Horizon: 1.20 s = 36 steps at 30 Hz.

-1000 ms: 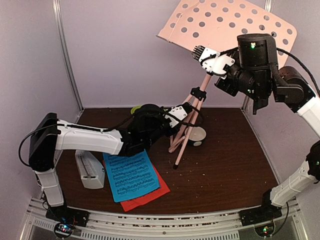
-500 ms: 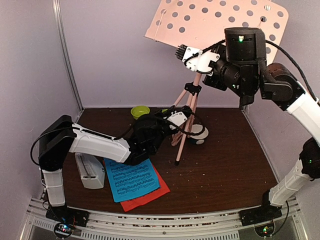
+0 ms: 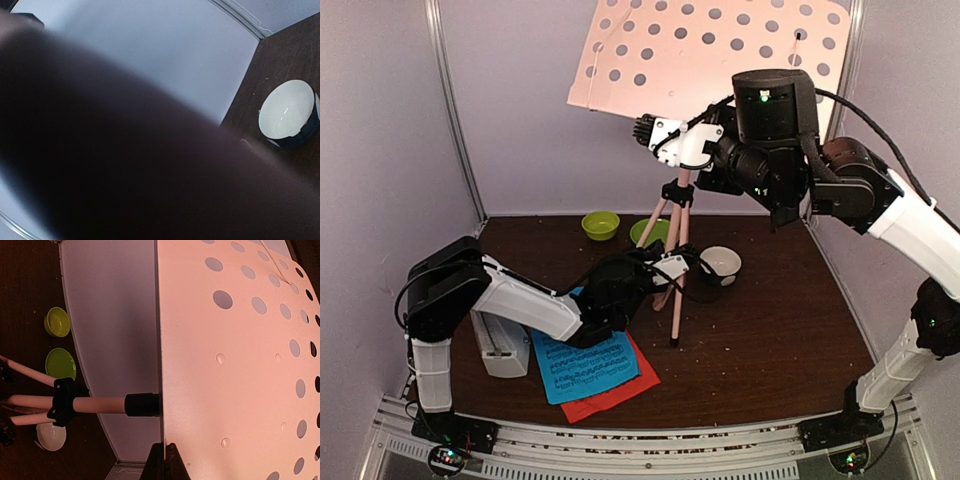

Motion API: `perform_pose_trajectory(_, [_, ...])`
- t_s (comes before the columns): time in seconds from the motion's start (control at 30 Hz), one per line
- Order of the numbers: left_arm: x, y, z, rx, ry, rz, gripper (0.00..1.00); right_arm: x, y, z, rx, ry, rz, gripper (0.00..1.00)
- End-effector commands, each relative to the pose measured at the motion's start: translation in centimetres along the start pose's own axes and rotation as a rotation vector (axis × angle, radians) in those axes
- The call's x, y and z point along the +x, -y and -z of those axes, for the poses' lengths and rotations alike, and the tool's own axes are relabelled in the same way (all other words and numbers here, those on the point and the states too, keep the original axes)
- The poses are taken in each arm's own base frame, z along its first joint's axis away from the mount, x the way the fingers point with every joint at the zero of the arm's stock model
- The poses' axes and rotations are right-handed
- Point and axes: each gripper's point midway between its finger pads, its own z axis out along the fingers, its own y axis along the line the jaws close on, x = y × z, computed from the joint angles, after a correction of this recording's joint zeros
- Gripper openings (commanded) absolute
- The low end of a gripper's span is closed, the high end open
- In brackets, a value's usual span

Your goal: Set up the instrument practice props

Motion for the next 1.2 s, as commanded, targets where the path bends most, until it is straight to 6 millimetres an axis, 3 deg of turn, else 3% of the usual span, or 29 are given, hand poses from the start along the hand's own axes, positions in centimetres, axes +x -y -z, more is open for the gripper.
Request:
perform_pose_trajectory(0.0, [0.2, -2.2, 0.9, -0.054, 0.011, 0.055, 0.06, 0.1, 6.5, 2.1, 0.171, 0.064, -0.298, 0.00])
perform_pose_trajectory(0.1, [0.4, -2.5, 1.8, -0.029, 0.012, 0.093, 0.29, 0.2, 5.6, 1.7, 0.168, 0.053, -0.286, 0.00])
perform_pose_trajectory(0.2, [0.8, -3.0, 2.8, 0.004, 0.011, 0.145, 0.45, 0.3, 5.5, 1.7, 0.171, 0.050, -0.288, 0.00])
perform_pose_trajectory(0.4, [1.1, -2.9, 5.4, 0.112, 0.027, 0.264, 0.57, 0.7, 5.2, 1.6, 0.176, 0.047, -0.290, 0.00])
perform_pose_trajectory(0.63, [1.5, -3.2, 6.0, 0.193, 0.005, 0.429, 0.62, 0.6, 5.5, 1.7, 0.183, 0.050, -0.284, 0.00])
perform_pose_trajectory(1.0, [0.9, -3.1, 1.5, 0.225, -0.034, 0.521, 0.62, 0.2, 6.1, 1.9, 0.196, 0.056, -0.270, 0.00])
perform_pose_trajectory(1.17, [0.9, -3.3, -0.3, 0.208, -0.048, 0.514, 0.50, -0.2, 6.4, 1.9, 0.201, 0.061, -0.260, 0.00])
